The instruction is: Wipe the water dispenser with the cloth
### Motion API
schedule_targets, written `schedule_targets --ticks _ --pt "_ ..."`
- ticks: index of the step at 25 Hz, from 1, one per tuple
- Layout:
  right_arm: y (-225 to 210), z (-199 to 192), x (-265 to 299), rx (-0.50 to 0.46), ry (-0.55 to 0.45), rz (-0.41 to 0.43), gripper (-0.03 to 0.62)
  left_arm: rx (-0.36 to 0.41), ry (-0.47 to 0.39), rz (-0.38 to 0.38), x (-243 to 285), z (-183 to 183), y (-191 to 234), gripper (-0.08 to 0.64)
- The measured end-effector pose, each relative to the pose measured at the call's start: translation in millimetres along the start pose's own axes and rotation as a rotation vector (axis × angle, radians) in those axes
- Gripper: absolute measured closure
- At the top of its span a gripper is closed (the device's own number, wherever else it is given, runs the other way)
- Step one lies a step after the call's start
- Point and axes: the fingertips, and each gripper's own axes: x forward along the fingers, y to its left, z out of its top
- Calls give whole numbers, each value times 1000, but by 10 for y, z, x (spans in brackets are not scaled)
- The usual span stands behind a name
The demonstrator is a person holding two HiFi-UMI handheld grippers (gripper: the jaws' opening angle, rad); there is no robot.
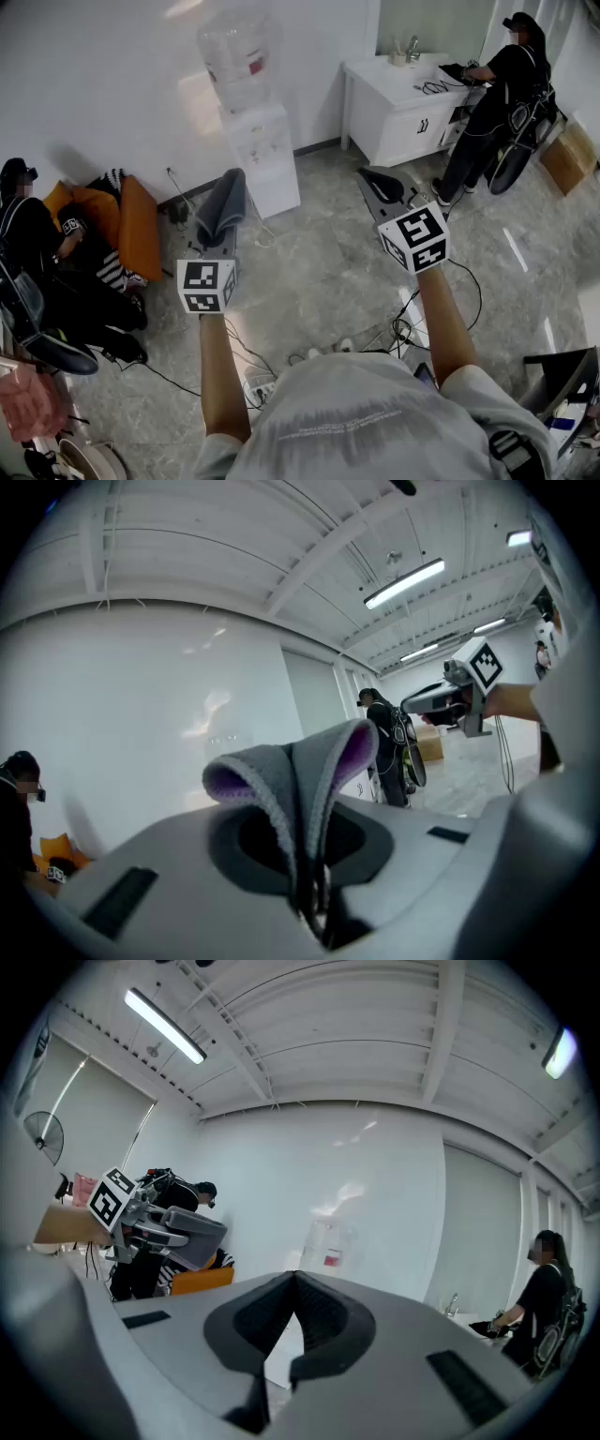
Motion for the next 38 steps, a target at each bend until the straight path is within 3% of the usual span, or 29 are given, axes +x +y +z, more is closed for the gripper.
schedule_targets --ticks 12,28,38 --pt "107 58 128 50 -18 14 577 -22 6 20 -91 -129 207 508" --pt "227 -56 421 -10 82 -9 577 -106 26 3 120 -480 550 508" --pt "-240 -322 841 62 72 -62 577 -109 81 -12 707 -652 634 508"
